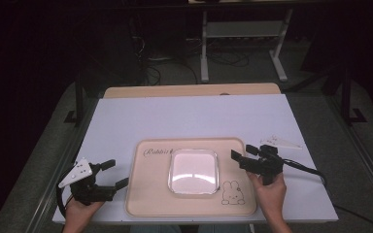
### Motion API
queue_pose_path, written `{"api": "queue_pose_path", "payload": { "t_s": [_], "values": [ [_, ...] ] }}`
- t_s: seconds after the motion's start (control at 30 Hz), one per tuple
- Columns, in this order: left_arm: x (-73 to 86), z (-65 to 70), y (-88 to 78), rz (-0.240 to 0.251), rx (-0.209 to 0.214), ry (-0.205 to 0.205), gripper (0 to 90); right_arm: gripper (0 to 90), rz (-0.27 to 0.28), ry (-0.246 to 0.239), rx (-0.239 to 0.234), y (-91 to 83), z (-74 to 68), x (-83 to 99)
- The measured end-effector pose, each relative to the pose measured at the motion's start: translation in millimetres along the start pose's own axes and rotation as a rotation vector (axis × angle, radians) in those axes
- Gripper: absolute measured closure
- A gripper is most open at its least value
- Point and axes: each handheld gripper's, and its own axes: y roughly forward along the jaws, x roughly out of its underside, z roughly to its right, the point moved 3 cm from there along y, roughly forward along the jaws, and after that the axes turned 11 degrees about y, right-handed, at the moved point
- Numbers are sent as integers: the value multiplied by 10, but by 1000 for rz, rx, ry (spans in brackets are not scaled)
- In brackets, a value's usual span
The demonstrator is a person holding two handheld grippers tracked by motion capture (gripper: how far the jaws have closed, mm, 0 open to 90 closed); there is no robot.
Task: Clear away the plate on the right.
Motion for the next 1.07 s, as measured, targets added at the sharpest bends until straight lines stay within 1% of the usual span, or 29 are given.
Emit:
{"api": "queue_pose_path", "payload": {
  "t_s": [0.13, 0.2, 0.3, 0.5, 0.57, 0.77, 0.8, 0.87, 0.9, 0.93, 1.0, 1.07],
  "values": [
    [2, 0, 4, -3, 0, 2, 144, 303, 13, -47, 33, -55, 60, -54],
    [3, 0, 5, -2, -1, 2, 144, 302, 24, -48, 25, -90, 107, -73],
    [6, -4, 5, -6, -1, 1, 144, 296, 39, -46, 35, -154, 198, -89],
    [11, -1, 15, -12, -3, 2, 144, 295, 78, -66, 75, -358, 419, -101],
    [12, -1, 18, -14, -3, 3, 144, 290, 83, -69, 85, -413, 476, -94],
    [16, -3, 26, -17, -1, 3, 144, 285, 87, -114, 138, -588, 636, -7],
    [15, -4, 28, -17, 0, 4, 144, 284, 88, -113, 142, -610, 661, 18],
    [6, 3, 36, -16, 3, 8, 144, 284, 87, -86, 137, -655, 705, 70],
    [3, 5, 38, -15, 5, 10, 144, 282, 92, -58, 119, -700, 725, 87],
    [1, 7, 40, -15, 6, 11, 144, 280, 99, -50, 112, -725, 725, 87],
    [-4, 11, 49, -18, 10, 18, 144, 280, 118, -43, 109, -768, 721, 101],
    [-5, 17, 60, -19, 14, 19, 144, 280, 111, -42, 115, -761, 715, 115]
  ]
}}
